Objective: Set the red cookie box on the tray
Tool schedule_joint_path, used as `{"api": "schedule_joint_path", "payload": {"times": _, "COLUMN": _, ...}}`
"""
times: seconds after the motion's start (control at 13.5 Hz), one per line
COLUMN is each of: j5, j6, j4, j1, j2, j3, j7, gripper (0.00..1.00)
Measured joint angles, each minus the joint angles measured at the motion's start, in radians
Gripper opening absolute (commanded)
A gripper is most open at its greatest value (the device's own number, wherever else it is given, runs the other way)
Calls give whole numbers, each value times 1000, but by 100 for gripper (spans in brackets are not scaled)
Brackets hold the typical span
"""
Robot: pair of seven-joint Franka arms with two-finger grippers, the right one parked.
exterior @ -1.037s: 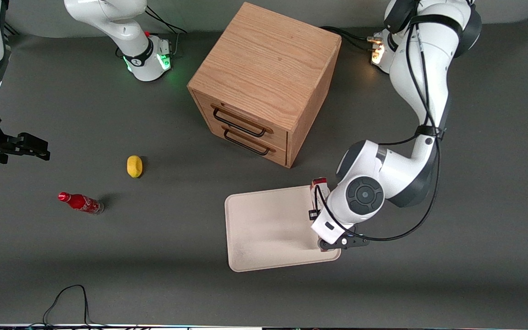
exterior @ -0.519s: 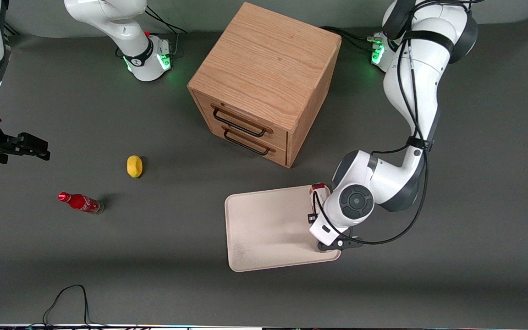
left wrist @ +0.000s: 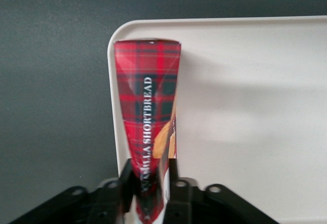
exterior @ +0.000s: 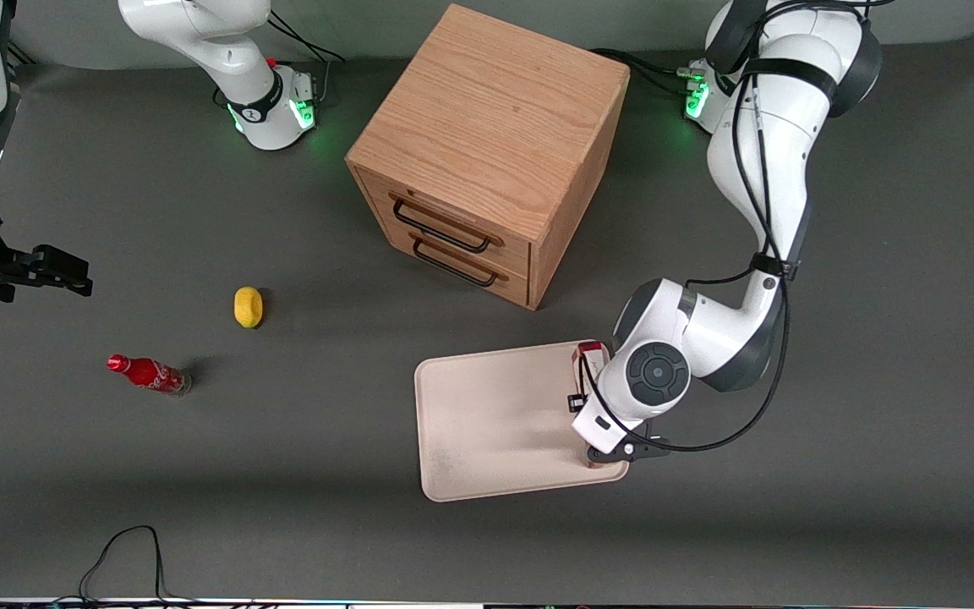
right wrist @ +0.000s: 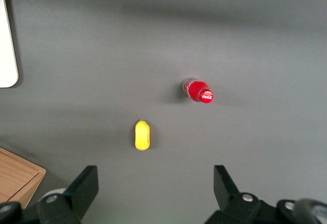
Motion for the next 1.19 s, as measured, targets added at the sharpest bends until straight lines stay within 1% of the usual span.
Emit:
{"api": "schedule_joint_path", "payload": {"times": 0.67, "j5": 6, "j6": 0, "j4": 3, "j1": 4, "j2": -5, "j3": 1, "j7": -1, "gripper": 100}}
{"api": "schedule_joint_path", "payload": {"times": 0.81, "j5": 8, "j6": -73, "j4": 9, "j1": 21, "j2": -27, "j3": 1, "j7": 12, "gripper": 100}}
{"api": "schedule_joint_path", "payload": {"times": 1.04, "j5": 8, "j6": -278, "j4": 13, "j1": 48, "j2": -129, "j3": 1, "j7": 57, "gripper": 100}}
{"api": "schedule_joint_path", "payload": {"times": 1.19, "j5": 8, "j6": -350, "j4": -45, "j1": 71, "j2": -260, "j3": 1, "j7": 94, "gripper": 100}}
